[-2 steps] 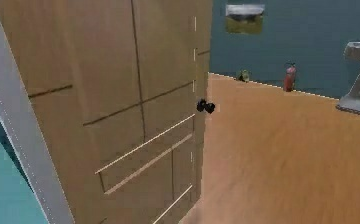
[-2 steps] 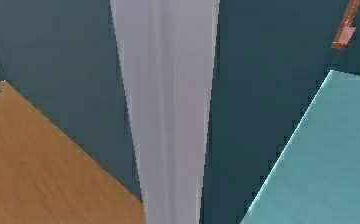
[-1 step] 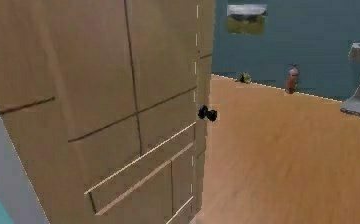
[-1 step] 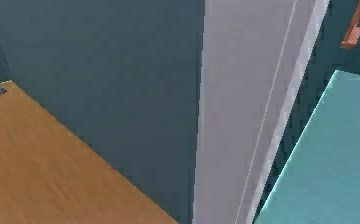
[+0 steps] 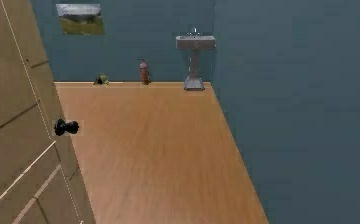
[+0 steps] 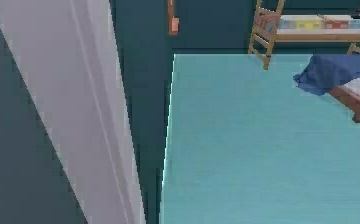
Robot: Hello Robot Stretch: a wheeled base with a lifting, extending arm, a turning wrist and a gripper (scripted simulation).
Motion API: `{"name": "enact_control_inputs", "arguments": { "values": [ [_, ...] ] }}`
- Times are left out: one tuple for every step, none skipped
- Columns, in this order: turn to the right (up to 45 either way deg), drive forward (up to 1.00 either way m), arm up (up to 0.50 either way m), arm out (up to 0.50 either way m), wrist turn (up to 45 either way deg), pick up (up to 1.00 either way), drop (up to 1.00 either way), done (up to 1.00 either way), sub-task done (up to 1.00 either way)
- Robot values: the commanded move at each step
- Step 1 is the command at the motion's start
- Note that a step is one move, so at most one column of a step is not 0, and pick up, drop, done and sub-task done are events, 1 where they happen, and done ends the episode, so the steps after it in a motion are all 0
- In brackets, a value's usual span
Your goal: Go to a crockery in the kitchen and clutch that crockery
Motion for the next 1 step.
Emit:
{"name": "enact_control_inputs", "arguments": {
  "values": [
    [0.0,1.00,0.00,0.00,0.0,0.00,0.00,0.00,0.00]
  ]
}}
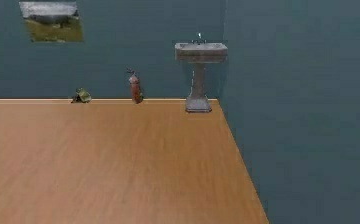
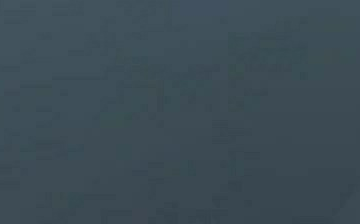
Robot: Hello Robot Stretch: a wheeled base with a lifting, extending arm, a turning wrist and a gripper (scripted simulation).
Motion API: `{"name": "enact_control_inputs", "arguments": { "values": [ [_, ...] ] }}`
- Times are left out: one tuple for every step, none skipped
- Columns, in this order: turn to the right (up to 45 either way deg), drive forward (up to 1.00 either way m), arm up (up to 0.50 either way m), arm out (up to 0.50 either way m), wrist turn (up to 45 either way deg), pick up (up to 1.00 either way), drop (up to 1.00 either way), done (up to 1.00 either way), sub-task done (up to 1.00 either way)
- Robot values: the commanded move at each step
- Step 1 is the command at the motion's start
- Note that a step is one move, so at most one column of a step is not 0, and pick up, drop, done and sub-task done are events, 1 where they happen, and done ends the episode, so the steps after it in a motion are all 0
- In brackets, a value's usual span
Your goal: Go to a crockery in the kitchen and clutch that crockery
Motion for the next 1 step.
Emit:
{"name": "enact_control_inputs", "arguments": {
  "values": [
    [0.0,0.20,0.00,0.00,0.0,0.00,0.00,0.00,0.00]
  ]
}}
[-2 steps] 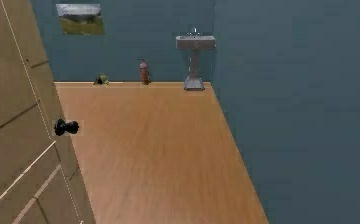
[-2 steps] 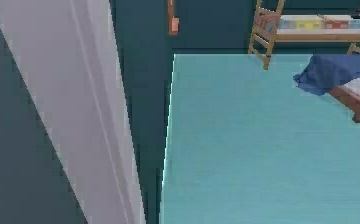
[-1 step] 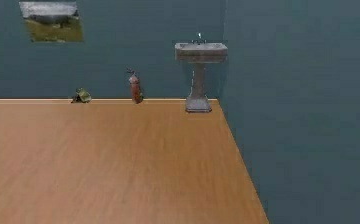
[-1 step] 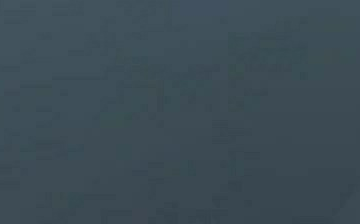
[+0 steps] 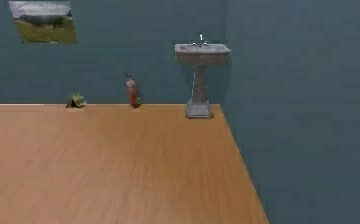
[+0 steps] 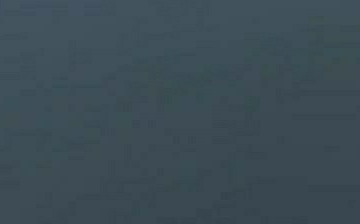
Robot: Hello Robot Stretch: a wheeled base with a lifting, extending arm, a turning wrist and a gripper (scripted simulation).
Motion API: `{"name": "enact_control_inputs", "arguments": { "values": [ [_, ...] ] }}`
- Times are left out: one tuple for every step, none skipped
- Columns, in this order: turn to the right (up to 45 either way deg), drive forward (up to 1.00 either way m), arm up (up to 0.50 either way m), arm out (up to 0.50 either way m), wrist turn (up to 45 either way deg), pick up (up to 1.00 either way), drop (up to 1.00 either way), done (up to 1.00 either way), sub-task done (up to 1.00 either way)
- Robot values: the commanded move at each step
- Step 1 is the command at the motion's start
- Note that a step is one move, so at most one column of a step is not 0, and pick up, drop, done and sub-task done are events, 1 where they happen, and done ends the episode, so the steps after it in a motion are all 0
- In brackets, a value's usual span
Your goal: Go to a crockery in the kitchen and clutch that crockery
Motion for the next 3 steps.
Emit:
{"name": "enact_control_inputs", "arguments": {
  "values": [
    [-45.0,0.00,0.00,0.00,0.0,0.00,0.00,0.00,0.00],
    [-21.0,0.00,0.00,0.00,0.0,0.00,0.00,0.00,0.00],
    [0.0,0.40,0.00,0.00,0.0,0.00,0.00,0.00,0.00]
  ]
}}
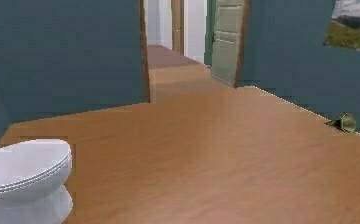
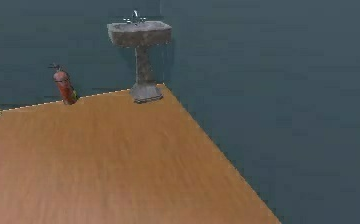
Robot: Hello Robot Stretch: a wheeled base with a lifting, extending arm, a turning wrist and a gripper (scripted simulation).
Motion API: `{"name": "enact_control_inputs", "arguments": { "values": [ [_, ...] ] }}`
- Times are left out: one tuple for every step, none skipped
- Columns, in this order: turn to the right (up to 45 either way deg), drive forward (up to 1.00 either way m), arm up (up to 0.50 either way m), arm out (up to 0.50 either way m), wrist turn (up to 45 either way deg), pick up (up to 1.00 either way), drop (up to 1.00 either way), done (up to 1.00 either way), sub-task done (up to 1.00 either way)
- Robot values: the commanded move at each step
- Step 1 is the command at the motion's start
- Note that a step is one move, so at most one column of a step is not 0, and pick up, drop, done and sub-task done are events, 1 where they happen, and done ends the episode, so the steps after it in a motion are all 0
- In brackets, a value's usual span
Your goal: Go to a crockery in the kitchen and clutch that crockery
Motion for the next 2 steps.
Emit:
{"name": "enact_control_inputs", "arguments": {
  "values": [
    [45.0,0.00,0.00,0.00,0.0,0.00,0.00,0.00,0.00],
    [21.0,0.00,0.00,0.00,0.0,0.00,0.00,0.00,0.00]
  ]
}}
